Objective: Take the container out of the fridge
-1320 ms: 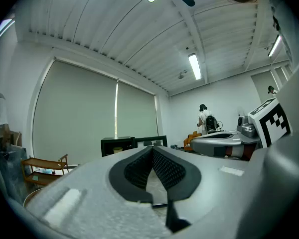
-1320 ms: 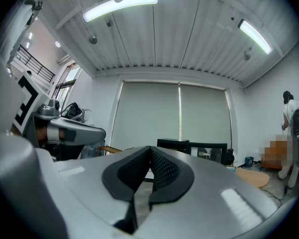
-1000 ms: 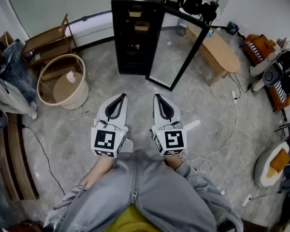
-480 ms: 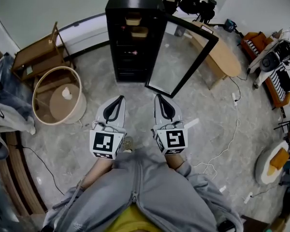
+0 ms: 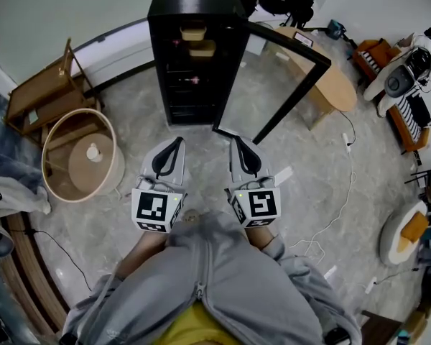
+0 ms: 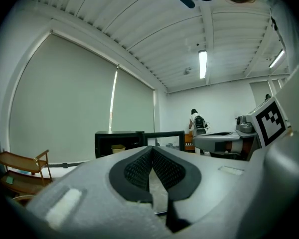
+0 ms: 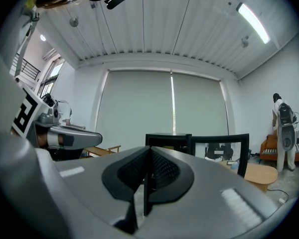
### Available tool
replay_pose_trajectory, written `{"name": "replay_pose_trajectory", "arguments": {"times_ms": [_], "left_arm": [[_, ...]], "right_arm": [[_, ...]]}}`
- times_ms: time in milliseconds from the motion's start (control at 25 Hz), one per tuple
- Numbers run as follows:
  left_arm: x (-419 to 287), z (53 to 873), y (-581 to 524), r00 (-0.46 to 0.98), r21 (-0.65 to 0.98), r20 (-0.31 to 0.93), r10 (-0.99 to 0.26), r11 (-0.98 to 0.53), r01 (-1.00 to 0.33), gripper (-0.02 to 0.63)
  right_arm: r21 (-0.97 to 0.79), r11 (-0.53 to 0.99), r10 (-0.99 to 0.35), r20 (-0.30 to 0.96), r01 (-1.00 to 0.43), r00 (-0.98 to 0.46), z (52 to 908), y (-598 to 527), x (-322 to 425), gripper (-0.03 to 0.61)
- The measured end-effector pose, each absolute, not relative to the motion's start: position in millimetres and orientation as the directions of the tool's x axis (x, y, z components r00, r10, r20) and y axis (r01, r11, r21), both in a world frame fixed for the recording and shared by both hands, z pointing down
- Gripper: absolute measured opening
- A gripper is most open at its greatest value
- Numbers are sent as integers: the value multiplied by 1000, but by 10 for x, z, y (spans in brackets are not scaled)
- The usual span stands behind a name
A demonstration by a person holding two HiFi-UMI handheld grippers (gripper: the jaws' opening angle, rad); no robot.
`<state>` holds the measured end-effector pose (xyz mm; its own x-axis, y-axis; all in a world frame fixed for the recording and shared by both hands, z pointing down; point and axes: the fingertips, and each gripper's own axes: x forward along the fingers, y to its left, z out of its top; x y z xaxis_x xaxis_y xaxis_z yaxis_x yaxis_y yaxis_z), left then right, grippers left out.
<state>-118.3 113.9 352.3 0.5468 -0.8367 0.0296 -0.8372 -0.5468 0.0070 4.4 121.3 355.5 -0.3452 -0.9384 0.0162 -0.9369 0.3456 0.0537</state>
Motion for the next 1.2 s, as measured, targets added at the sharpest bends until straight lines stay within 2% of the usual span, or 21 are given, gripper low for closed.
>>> {"name": "replay_pose_trajectory", "arguments": {"times_ms": [560, 1200], "left_arm": [[-929, 3681, 474, 564, 33, 47, -825, -563, -826, 5], [-407, 3716, -1536, 487, 28, -2, -874, -486, -873, 6]], "right_arm": [[38, 362, -932, 28, -931, -361, 3663, 491, 184, 0], [108, 485, -874, 24, -868, -485, 3747, -1689, 577, 0]]}}
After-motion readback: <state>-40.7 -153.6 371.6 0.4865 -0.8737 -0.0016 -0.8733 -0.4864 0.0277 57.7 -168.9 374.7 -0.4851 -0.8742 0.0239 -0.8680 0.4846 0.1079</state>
